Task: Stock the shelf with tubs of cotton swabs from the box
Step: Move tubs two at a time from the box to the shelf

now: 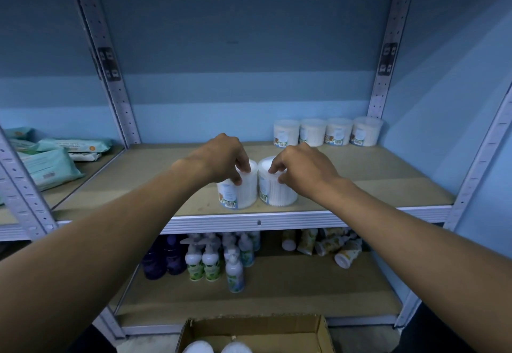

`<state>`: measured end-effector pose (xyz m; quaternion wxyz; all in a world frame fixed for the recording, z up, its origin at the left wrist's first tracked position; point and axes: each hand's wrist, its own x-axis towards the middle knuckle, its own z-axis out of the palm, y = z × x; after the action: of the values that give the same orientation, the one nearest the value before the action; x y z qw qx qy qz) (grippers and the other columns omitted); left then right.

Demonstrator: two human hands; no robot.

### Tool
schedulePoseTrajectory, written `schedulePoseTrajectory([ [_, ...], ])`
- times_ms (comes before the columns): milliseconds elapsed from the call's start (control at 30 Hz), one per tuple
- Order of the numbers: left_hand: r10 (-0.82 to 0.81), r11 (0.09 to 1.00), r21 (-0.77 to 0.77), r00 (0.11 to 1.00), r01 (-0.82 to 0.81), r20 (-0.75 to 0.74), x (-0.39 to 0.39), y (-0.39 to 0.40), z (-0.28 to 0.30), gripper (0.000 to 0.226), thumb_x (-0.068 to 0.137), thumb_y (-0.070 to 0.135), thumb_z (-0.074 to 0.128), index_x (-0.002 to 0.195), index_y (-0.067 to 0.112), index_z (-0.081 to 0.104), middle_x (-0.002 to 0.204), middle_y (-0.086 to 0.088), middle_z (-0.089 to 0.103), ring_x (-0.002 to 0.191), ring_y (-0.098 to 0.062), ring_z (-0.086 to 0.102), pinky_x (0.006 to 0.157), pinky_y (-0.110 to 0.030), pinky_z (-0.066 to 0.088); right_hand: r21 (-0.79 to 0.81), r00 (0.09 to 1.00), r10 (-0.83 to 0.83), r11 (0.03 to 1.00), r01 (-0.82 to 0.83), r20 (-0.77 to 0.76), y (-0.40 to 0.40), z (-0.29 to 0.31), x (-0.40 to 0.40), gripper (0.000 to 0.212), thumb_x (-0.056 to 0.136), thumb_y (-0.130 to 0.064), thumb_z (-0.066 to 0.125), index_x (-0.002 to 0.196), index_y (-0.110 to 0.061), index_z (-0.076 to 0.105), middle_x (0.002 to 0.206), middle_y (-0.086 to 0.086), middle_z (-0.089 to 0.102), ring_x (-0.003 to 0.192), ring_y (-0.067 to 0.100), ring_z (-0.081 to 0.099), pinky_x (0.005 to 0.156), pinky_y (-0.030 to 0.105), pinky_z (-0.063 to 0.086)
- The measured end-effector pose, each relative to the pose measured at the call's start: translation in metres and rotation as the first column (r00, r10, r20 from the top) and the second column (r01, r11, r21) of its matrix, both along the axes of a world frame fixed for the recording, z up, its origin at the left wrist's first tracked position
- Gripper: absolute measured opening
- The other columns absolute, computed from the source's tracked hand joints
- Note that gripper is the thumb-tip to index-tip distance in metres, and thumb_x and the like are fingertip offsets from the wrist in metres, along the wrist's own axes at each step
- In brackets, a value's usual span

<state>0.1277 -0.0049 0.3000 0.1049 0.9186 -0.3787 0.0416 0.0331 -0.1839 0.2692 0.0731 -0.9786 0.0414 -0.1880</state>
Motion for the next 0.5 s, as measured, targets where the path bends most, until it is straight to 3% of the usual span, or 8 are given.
schedulePoseTrajectory([
  [233,0.005,1.0,-0.007,0.999,-0.004,0.048,0.022,-0.01,-0.005,0.037,0.072,0.012,0.085,0.107,0.019,0.077,0.107,0.002,0.075,0.098,-0.016,0.066,0.078,-0.02,0.044,-0.022,0.999,-0.005,1.0,0.005,0.031,-0.004,-0.004,0.028,0.039,0.084,-0.009,0.065,0.112,-0.035,0.074,0.117,0.005,0.07,0.108,0.03,0.064,0.085,0.037,0.053],
  [500,0.035,0.998,-0.044,0.998,-0.034,0.042,0.058,-0.025,-0.01,0.036,0.074,0.012,0.083,0.108,0.022,0.076,0.108,0.003,0.074,0.102,-0.016,0.063,0.082,-0.025,0.048,-0.022,0.998,-0.034,0.999,0.035,0.054,-0.014,-0.008,0.07,0.038,0.086,-0.008,0.059,0.114,-0.028,0.075,0.116,0.009,0.068,0.109,0.033,0.061,0.085,0.038,0.052],
])
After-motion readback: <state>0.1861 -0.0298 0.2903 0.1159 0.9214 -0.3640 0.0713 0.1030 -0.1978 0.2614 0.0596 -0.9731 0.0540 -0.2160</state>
